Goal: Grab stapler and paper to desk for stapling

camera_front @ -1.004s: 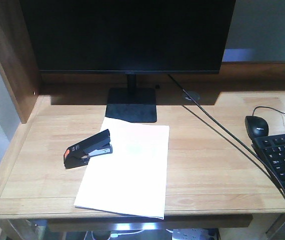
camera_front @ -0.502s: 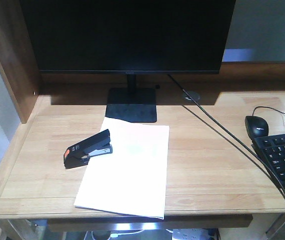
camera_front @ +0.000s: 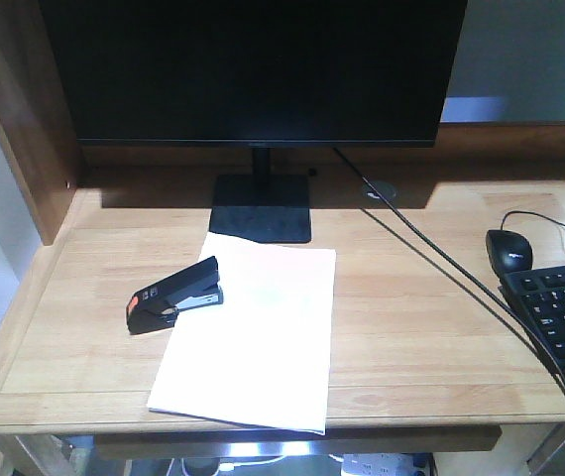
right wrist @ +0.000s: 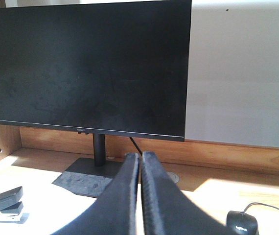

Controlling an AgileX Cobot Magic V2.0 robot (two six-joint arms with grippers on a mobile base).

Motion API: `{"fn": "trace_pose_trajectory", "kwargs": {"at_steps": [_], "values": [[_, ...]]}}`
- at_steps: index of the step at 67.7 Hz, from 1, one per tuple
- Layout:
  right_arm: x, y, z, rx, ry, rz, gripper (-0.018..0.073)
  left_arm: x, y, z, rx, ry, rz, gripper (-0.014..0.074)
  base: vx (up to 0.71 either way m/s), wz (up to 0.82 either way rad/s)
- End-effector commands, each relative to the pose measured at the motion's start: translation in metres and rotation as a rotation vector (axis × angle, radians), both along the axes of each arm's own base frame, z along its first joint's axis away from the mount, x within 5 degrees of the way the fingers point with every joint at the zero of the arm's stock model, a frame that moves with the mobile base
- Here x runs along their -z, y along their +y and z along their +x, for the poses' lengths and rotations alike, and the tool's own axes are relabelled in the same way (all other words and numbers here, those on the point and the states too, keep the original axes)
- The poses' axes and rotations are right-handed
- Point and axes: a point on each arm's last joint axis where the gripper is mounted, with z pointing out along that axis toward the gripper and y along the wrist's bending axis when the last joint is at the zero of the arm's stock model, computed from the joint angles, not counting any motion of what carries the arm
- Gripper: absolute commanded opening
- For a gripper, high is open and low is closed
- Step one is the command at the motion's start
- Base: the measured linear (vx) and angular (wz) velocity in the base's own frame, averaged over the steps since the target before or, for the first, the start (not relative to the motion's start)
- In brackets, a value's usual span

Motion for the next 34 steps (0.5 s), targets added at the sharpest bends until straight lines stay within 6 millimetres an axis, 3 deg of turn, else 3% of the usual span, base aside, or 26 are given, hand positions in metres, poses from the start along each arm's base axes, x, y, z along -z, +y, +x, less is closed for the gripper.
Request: {"fn": "trace_pose_trajectory", "kwargs": {"at_steps": [1,17,34], "values": [[-0.009,0.001,0.000,-0.013,-0.032,-0.017,-0.0010,-0.005,0.002,-0.003,-0.029,-0.098,0.017,-0.0006,0.00,0.00],[-0.009,0.001,0.000,-0.013,-0.032,-0.017,-0.0010,0.064,0.007,-0.002,-0.120,-0.043,0.029,-0.0006,0.00,0.00],[-0.010,0.002,-0.001,-0.016,-0.033,-0.017,-0.0010,0.068,0.008,-0.001,-0.134,0.014,0.072,-0.0006,0.00,0.00]]}}
